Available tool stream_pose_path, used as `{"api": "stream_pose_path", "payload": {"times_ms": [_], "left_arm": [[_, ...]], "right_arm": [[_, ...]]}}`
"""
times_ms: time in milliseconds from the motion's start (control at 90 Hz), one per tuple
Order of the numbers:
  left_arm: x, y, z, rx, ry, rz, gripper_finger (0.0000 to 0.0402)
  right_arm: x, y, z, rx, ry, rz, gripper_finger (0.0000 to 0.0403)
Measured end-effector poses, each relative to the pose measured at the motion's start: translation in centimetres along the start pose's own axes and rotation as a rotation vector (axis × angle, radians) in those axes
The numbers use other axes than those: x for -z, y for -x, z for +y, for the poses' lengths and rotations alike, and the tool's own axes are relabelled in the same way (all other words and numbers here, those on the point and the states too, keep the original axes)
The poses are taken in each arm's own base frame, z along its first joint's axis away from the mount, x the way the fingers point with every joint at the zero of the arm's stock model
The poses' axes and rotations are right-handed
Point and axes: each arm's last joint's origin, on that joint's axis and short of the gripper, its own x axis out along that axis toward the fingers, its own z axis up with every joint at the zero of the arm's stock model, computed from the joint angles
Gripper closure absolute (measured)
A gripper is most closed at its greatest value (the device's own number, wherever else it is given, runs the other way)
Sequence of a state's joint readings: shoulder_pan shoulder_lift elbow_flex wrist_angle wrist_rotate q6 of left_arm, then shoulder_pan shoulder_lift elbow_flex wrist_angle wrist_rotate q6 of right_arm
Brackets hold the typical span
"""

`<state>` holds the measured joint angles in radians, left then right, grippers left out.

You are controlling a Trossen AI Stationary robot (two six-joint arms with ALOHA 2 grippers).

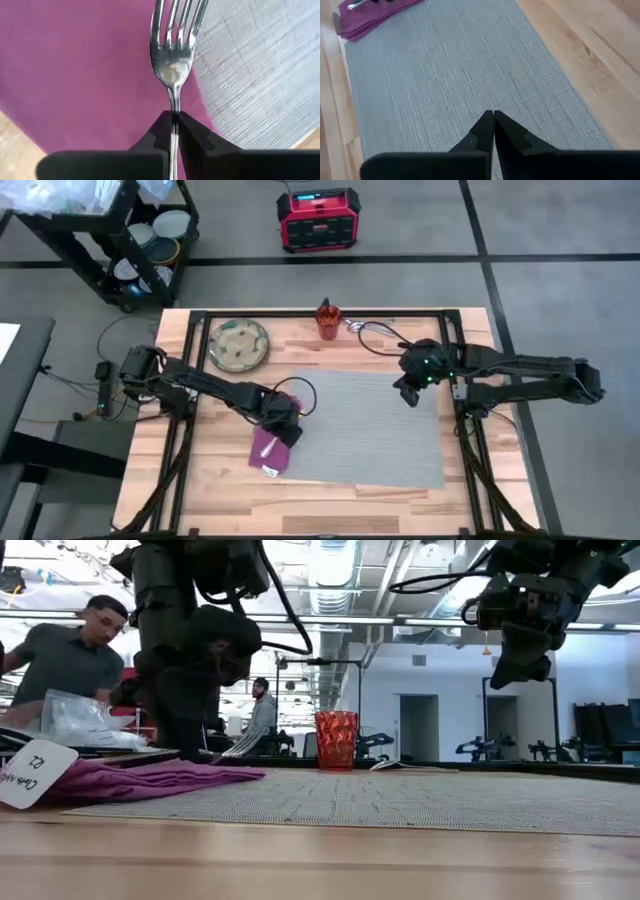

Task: Set table place
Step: Put the fork on top of the purple table napkin

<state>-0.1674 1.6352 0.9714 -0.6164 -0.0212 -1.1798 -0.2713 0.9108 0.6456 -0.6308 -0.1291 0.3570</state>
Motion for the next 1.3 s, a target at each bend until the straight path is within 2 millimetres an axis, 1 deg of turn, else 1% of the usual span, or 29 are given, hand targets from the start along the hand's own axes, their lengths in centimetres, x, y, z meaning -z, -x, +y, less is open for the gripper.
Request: {"api": "stream_pose_path", "payload": {"times_ms": [133, 244, 422, 533, 644, 833, 922, 1067, 1200, 1300], "left_arm": [[-0.1, 0.0, 0.0, -0.017, 0.121, -0.050, 0.0401], [-0.1, 0.0, 0.1, -0.021, 0.168, -0.055, 0.0401], [0.1, 0.0, 0.6, -0.082, 0.255, -0.071, 0.0401], [0.2, 0.1, 1.0, -0.132, 0.266, -0.079, 0.0401], [0.3, 0.1, 1.1, -0.143, 0.237, -0.073, 0.0401], [0.4, -0.6, 1.0, -0.068, 0.257, -0.050, 0.0400], [0.6, -0.8, 1.4, -0.091, 0.285, -0.025, 0.0385], [0.9, -0.6, 2.0, -0.140, 0.314, -0.007, 0.0341], [0.7, -0.3, 1.5, -0.095, 0.285, -0.016, 0.0307], [0.4, -0.2, 1.0, -0.042, 0.249, -0.030, 0.0289]], "right_arm": [[-0.1, 0.0, -0.3, 0.010, -0.013, -0.005, 0.0403], [-0.2, 0.1, -0.5, 0.019, -0.024, -0.010, 0.0403], [-0.3, 0.1, -0.7, 0.026, -0.021, -0.014, 0.0403], [-0.3, 0.1, -0.7, 0.026, -0.020, -0.013, 0.0403], [-0.3, 0.1, -0.7, 0.026, -0.010, -0.013, 0.0403], [-0.3, 0.1, -0.7, 0.026, -0.006, -0.013, 0.0403], [-0.3, 0.1, -0.7, 0.026, -0.007, -0.013, 0.0403], [-0.3, 0.1, -0.7, 0.026, -0.002, -0.013, 0.0403], [-0.2, 0.1, -0.7, 0.026, 0.005, -0.011, 0.0403], [-0.2, 0.1, -0.7, 0.027, 0.007, -0.007, 0.0403]]}}
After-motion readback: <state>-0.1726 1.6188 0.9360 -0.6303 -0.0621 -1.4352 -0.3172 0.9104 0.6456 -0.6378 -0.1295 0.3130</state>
